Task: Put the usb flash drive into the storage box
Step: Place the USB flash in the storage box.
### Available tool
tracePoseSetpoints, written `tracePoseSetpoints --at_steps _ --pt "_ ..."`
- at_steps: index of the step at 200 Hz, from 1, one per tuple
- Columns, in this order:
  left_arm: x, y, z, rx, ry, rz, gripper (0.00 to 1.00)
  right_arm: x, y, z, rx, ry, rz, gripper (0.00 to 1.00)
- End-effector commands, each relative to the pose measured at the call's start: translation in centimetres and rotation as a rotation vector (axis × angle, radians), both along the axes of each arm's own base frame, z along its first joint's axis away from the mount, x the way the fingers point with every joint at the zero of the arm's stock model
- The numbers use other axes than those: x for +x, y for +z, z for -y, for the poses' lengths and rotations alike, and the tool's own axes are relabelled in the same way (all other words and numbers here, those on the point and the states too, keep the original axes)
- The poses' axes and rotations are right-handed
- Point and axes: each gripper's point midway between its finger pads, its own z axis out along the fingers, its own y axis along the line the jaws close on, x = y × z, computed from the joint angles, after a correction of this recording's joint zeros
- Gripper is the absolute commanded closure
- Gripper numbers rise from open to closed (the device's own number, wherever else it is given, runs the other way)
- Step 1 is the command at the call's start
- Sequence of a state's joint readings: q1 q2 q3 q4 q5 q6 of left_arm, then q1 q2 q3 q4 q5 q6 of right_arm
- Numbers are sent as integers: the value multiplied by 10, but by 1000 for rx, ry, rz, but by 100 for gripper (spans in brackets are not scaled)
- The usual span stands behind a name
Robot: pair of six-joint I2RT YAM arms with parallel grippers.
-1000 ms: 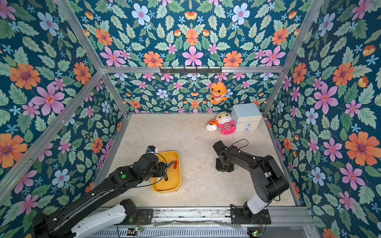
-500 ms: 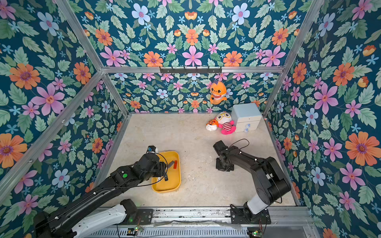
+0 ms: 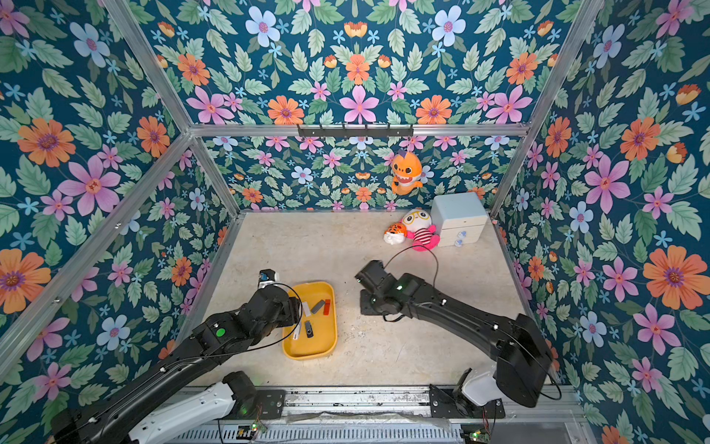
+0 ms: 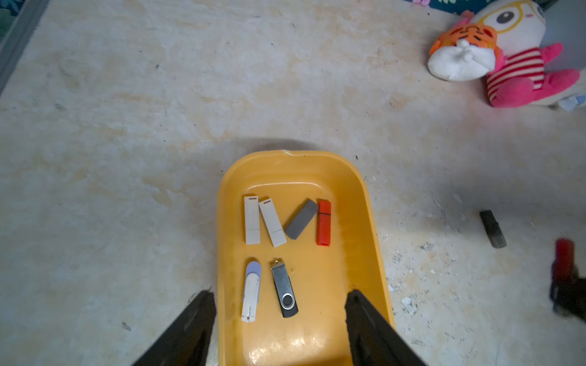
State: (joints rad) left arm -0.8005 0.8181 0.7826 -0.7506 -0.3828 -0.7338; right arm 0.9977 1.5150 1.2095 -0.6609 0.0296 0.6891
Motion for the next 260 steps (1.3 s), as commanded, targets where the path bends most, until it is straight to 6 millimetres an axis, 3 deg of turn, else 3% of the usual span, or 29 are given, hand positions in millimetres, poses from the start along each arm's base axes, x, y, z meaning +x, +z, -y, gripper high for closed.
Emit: tracePoseSetpoints --at_steps 1,19,44,110,141,171,206,220,260 --pt "2 5 -20 23 85 33 28 -19 3 -56 54 19 -27 89" --pt "3 7 -25 20 105 46 27 -30 -16 -93 20 58 -54 89" --pt "2 7 -27 17 118 49 27 -36 -37 -121 -15 70 -81 89" --pt "1 7 -31 14 137 55 27 -31 -97 -134 -134 29 -147 87" --pt "1 6 -30 14 134 52 27 -28 -112 -134 -155 12 -147 86" --pt "1 4 -30 17 137 48 27 -29 -118 -137 -152 15 -154 82" --pt "2 3 -33 35 159 38 26 -28 -117 -137 -149 20 -156 71" --pt "1 4 -36 39 169 38 26 -28 -111 -137 -133 22 -146 62" --pt "0 5 -36 33 172 35 26 -28 -74 -135 -40 42 -102 50"
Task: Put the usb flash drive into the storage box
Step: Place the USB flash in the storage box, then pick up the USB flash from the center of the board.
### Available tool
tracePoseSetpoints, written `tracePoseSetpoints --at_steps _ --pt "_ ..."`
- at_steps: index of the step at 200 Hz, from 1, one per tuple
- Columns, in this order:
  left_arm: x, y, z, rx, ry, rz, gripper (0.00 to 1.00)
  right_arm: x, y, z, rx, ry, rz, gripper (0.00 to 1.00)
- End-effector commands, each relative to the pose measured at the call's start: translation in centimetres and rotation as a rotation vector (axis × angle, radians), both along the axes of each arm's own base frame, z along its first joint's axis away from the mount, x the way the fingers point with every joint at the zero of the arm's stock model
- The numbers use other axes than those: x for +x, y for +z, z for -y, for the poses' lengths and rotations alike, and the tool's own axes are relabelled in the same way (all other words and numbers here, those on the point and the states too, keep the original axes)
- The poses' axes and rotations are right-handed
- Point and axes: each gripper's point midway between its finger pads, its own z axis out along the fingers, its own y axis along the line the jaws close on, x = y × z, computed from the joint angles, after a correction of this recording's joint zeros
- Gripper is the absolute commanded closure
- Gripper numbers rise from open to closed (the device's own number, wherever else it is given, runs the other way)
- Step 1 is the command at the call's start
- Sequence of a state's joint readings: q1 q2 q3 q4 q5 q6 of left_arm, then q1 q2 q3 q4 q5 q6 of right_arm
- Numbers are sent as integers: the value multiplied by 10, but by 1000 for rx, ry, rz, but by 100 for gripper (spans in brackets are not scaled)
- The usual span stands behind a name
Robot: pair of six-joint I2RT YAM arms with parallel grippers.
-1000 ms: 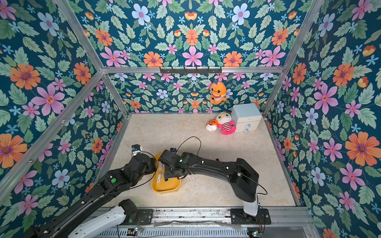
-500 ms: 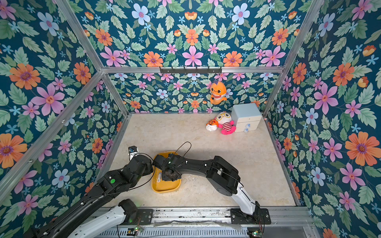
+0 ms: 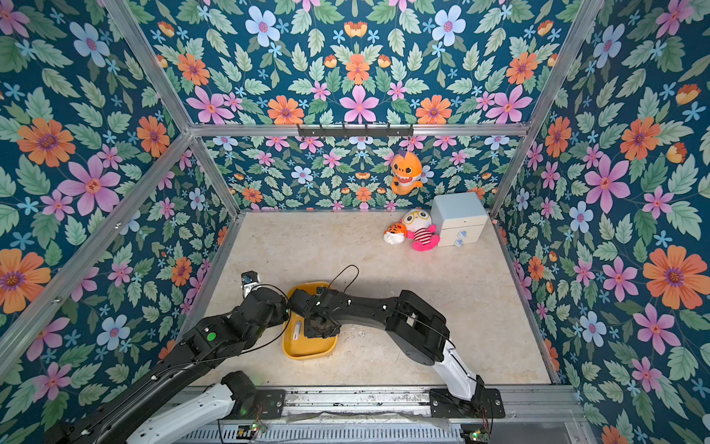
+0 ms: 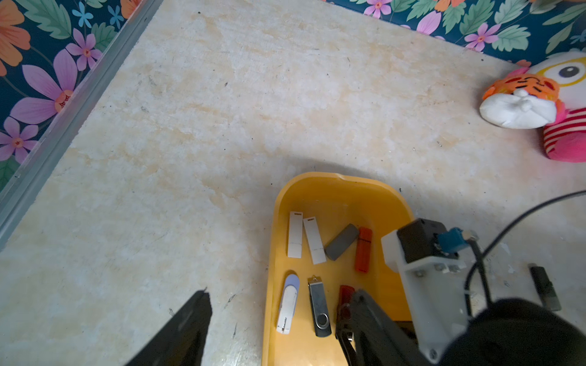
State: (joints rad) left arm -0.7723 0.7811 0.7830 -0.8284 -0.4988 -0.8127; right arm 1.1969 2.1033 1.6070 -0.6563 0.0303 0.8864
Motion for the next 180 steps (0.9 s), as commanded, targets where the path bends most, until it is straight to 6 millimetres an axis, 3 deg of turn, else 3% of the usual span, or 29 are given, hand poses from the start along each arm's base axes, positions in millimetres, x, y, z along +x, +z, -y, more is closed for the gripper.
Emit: tracePoseSetpoints --at_steps 1,24,45,56,59,70,91,103,115,136,163,180 --pt "1 1 -2 -2 18 3 26 1 30 -7 88 21 49 49" --pt "1 2 0 -4 10 0 26 3 59 5 133 25 79 45" --pt "3 4 13 -22 -53 -9 22 12 84 44 153 -25 130 45" --pt "6 8 25 -46 -105 -5 22 22 89 75 129 -60 175 45" --pt "7 9 28 -50 -115 -4 22 24 100 82 140 -66 199 45" --pt "10 13 39 -67 -150 -10 22 37 108 126 91 -118 275 45" --pt "20 11 70 -103 -228 -58 25 53 99 206 69 -264 283 44" --pt "26 6 98 -135 -276 -75 27 59 88 253 85 -370 278 44" --pt "29 3 138 -152 -344 -64 27 61 77 298 98 -480 280 44" --pt "26 -12 212 -130 -418 -108 27 60 63 357 90 -609 318 41" --pt "25 -45 303 -186 -473 -176 28 60 43 391 72 -688 310 40" --pt "30 -66 340 -193 -476 -211 28 64 38 389 85 -699 290 40"
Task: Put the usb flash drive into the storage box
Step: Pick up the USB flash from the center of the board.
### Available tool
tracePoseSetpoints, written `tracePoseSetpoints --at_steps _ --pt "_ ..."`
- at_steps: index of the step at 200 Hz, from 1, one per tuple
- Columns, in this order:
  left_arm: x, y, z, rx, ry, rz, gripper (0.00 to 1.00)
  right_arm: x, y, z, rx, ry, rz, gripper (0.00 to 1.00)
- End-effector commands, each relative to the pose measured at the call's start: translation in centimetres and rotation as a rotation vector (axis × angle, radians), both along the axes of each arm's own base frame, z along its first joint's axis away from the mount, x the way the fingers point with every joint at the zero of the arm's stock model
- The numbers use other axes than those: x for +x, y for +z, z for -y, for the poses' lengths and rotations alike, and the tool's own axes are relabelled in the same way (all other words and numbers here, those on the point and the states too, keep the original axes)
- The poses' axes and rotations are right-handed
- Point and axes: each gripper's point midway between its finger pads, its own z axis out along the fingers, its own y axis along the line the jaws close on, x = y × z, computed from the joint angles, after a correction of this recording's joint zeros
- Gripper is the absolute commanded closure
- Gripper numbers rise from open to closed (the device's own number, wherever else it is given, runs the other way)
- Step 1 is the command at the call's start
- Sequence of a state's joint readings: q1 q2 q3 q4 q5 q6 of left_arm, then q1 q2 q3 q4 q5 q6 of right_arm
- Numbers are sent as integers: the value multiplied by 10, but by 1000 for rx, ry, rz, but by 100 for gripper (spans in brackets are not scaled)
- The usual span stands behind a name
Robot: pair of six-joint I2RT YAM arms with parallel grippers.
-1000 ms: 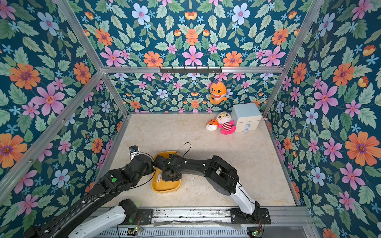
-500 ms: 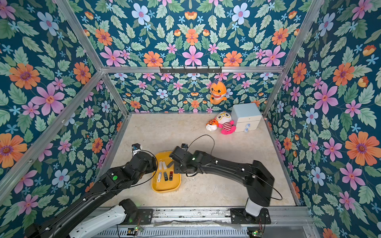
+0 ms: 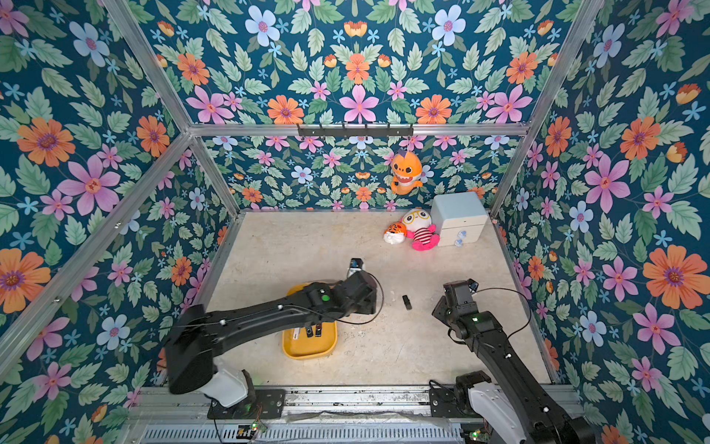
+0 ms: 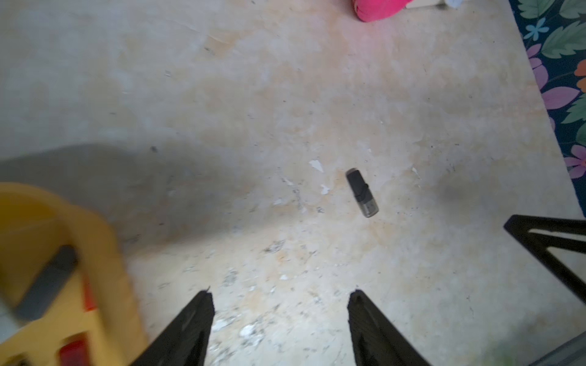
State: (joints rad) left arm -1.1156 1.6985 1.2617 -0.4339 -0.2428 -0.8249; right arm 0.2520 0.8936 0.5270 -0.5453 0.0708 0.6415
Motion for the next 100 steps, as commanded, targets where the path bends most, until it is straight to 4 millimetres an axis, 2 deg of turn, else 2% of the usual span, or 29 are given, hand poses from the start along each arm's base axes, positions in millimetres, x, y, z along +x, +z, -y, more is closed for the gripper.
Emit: tracePoseSetpoints --at_steps 1,33,50,100 --pt "6 -12 53 -89 17 -40 28 12 1 -6 25 41 30 40" --pt "20 -43 90 -71 25 -71 29 12 -18 1 13 -11 13 41" --pt "23 -57 103 -58 19 -89 29 11 -15 1 12 -9 22 41" --pt "31 -103 112 78 7 -118 32 11 -14 1 24 -12 54 41"
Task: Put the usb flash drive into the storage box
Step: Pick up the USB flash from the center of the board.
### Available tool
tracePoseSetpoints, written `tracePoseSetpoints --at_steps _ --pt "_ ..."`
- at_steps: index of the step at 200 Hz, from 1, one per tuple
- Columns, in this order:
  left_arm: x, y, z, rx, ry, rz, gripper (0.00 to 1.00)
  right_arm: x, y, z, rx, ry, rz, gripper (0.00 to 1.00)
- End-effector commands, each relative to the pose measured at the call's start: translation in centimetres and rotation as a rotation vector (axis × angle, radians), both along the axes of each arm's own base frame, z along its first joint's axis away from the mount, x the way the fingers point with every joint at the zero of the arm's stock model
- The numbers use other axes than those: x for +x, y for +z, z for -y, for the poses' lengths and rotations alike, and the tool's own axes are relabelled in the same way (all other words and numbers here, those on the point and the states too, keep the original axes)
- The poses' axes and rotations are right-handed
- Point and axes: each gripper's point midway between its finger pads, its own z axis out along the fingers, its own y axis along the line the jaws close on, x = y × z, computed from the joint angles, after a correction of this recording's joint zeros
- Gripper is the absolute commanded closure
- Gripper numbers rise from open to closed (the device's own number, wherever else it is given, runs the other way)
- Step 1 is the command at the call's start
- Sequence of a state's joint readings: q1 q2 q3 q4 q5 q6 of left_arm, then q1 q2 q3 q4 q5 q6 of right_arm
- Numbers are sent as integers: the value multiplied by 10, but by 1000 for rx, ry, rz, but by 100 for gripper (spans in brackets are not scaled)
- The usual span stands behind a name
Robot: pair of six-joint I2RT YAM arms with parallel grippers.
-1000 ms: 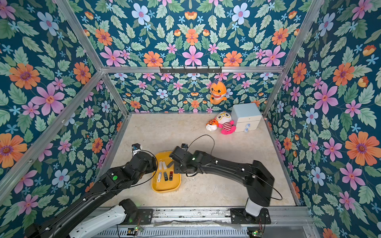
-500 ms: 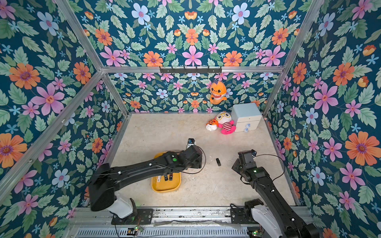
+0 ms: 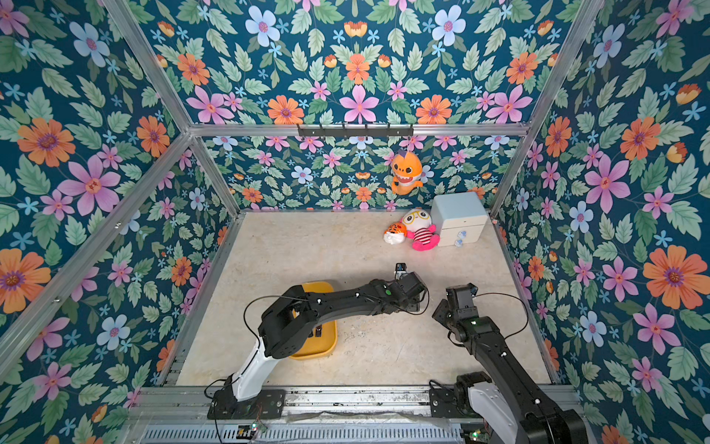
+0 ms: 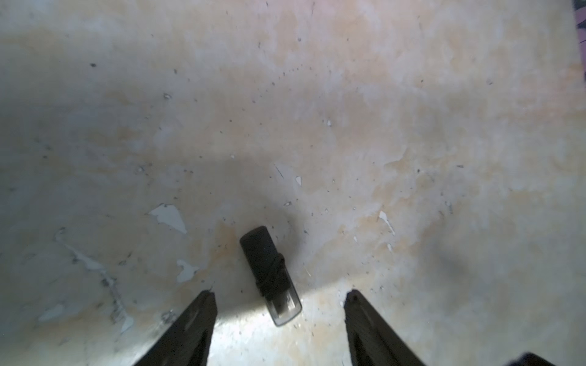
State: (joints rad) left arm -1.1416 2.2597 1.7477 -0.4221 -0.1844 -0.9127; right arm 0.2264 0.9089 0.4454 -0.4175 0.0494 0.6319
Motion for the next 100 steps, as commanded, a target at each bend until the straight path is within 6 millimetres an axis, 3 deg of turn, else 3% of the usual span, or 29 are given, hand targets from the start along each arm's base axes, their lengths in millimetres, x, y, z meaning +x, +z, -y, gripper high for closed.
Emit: tracePoseSetpoints --at_steps 1,54,100 --pt "0 -17 -6 85 -11 -17 32 6 4 0 4 -7 27 41" --pt "1 -43 -15 235 -49 -26 43 6 3 -1 5 -5 24 41" --pt "-21 -58 -31 376 -147 -79 53 6 3 0 4 -9 27 40"
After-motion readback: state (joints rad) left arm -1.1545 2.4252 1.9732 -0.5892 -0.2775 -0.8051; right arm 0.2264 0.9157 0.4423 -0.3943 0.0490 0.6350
